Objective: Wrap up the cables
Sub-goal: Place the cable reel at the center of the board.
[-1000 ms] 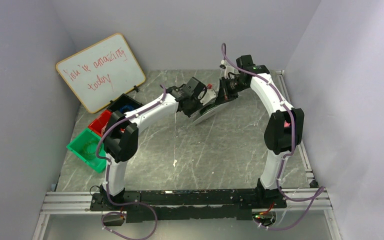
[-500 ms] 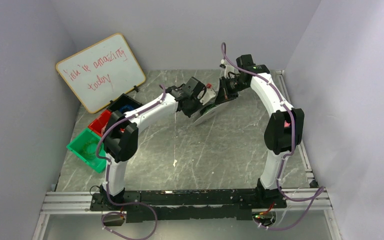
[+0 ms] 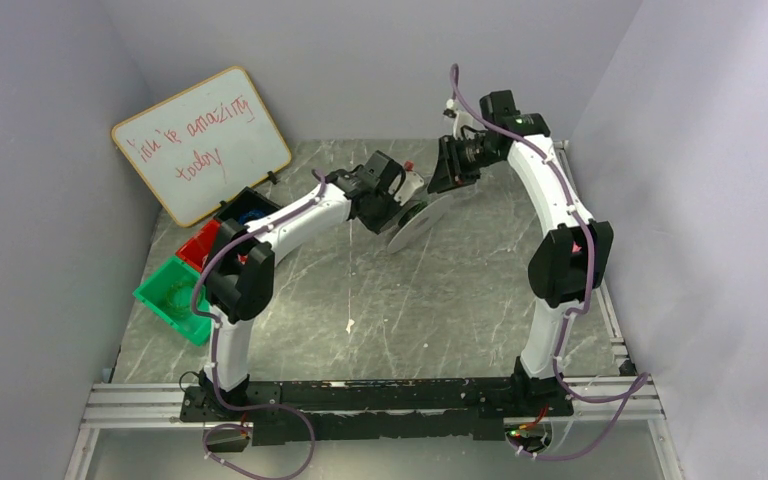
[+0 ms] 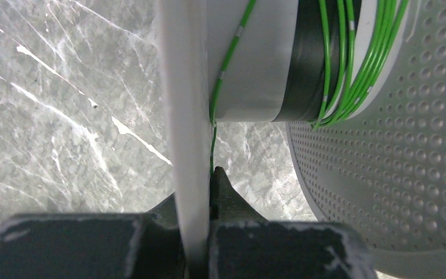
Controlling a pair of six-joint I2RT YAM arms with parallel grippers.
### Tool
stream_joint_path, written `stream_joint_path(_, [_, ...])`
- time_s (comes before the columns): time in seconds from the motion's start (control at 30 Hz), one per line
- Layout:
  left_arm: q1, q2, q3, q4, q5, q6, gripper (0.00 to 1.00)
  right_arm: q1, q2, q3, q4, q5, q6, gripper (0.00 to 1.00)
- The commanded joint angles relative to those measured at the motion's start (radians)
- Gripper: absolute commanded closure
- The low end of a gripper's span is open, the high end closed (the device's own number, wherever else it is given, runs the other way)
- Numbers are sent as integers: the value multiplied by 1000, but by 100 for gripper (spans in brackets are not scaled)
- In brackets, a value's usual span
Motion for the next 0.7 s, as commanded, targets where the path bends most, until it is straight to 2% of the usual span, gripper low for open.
stream_joint_path(0.0, [20, -65, -16, 76, 87, -74, 98, -28, 15, 100, -20, -24, -4, 62])
stream_joint_path(0.27, [99, -70, -67, 125, 274, -196, 98, -71, 18, 163, 6, -43, 14, 58])
stream_joint_path(0.37, [143, -69, -88, 157, 365, -285, 98, -94, 4, 153, 34, -56, 29, 57])
stream_joint_path(0.53, [239, -46, -127, 239, 554, -456, 98, -125, -19, 88, 86, -77, 40, 57])
stream_joint_path(0.67, [295, -16, -151, 307, 692, -591, 98, -135, -49, -29, 193, -120, 37, 57])
